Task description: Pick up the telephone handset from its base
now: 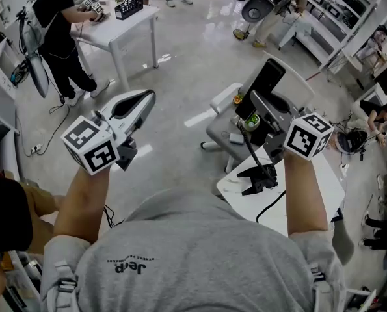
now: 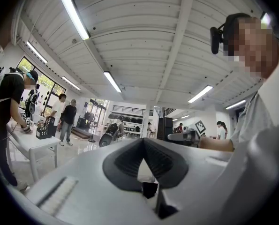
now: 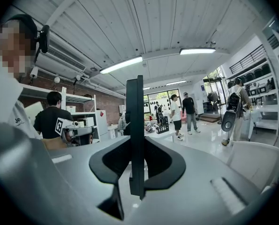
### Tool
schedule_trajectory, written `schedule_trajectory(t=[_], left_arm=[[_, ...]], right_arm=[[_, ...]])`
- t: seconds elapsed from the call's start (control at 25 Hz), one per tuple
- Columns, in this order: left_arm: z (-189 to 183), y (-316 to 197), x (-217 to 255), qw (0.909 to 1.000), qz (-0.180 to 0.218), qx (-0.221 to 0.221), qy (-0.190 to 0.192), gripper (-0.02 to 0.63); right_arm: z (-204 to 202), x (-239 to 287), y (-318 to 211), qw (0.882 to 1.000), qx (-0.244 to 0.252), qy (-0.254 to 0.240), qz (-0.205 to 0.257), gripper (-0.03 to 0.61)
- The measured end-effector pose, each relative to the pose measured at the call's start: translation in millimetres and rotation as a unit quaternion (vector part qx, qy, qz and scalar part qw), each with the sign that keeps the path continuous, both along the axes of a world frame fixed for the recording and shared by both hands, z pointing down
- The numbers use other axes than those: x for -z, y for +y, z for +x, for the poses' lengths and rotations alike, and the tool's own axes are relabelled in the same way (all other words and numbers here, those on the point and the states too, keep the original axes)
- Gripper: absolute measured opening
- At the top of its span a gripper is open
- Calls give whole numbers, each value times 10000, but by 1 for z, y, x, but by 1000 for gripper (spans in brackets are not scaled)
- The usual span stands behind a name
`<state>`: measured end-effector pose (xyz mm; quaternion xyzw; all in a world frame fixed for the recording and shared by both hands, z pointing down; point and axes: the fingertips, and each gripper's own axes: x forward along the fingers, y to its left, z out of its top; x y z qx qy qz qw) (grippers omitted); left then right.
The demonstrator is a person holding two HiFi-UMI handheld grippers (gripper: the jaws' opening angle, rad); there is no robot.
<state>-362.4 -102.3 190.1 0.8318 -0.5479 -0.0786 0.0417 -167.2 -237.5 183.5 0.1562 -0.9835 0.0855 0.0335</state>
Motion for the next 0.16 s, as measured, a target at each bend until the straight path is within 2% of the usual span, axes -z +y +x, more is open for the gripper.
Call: schedule_trajectory(t=[0.16], left_arm=[[1, 7, 0, 10000, 2, 0, 5, 51]], right_arm=[[1, 0, 6, 10000, -6, 4, 3, 78]])
